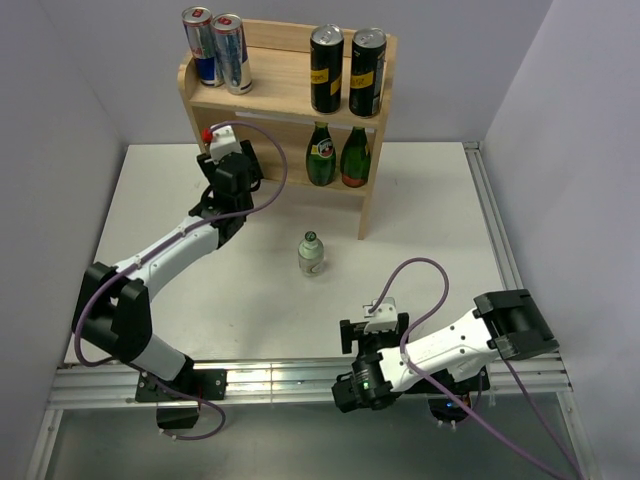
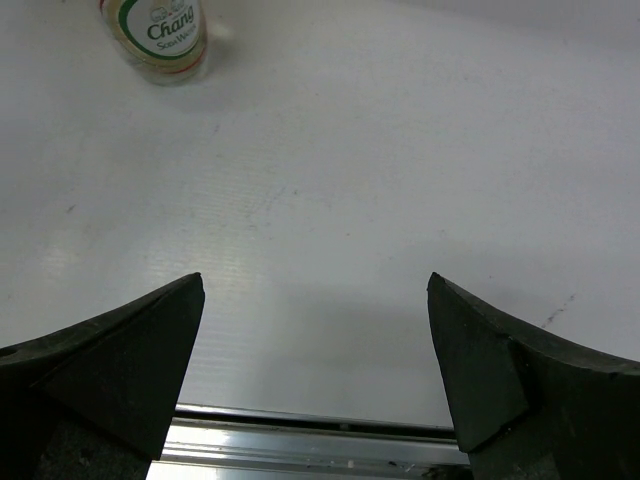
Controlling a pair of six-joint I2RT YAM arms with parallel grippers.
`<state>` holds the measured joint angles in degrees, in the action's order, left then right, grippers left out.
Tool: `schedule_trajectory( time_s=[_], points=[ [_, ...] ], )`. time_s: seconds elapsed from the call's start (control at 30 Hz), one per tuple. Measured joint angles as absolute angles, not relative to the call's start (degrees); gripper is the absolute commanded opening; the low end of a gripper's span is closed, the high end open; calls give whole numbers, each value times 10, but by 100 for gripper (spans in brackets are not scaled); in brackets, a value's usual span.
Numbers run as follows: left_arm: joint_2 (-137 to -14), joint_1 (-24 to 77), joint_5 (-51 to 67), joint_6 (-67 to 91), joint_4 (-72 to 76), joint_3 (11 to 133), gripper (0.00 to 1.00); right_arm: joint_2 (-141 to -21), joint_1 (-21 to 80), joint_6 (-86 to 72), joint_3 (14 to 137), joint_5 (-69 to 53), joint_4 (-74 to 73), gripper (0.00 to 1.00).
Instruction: Place and organize the beverage onto the shelf
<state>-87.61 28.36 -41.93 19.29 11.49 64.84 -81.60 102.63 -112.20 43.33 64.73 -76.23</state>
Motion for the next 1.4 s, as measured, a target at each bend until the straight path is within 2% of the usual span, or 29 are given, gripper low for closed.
schedule_trajectory(
  time_s=[0.8,0.9,0.93,0.97,1.0,1.03,1.1,1.17,1.23,1.27,1.3,1.33,1.4],
  points=[
    [-985,265,-419,162,67,785,1,-819,1033,-1122,431,650,-763,100],
    [-992,261,-421,161,70,791,19,-819,1033,-1122,426,649,-764,100],
    [-992,261,-422,161,71,792,30,-819,1034,-1122,426,649,-763,99],
    [-992,260,-421,161,70,792,35,-819,1034,-1122,426,649,-763,100],
    [-992,260,-421,162,70,792,46,-819,1034,-1122,426,649,-763,99],
    [-992,260,-421,162,70,792,50,-819,1034,-1122,426,648,-763,100],
    [-992,260,-419,162,70,792,50,-819,1034,-1122,426,648,-763,100],
    [-992,260,-419,162,71,791,58,-819,1034,-1122,426,649,-763,99],
    [-990,259,-418,162,71,790,76,-819,1034,-1122,426,649,-763,99],
    [-989,259,-417,162,70,790,81,-819,1034,-1122,426,649,-763,100],
    [-988,258,-416,163,70,789,95,-819,1034,-1122,426,649,-763,100],
    [-987,257,-416,160,70,788,99,-820,1035,-1122,426,649,-764,100],
    [-983,255,-408,165,71,787,99,-823,1039,-1122,428,649,-764,100]
  ],
)
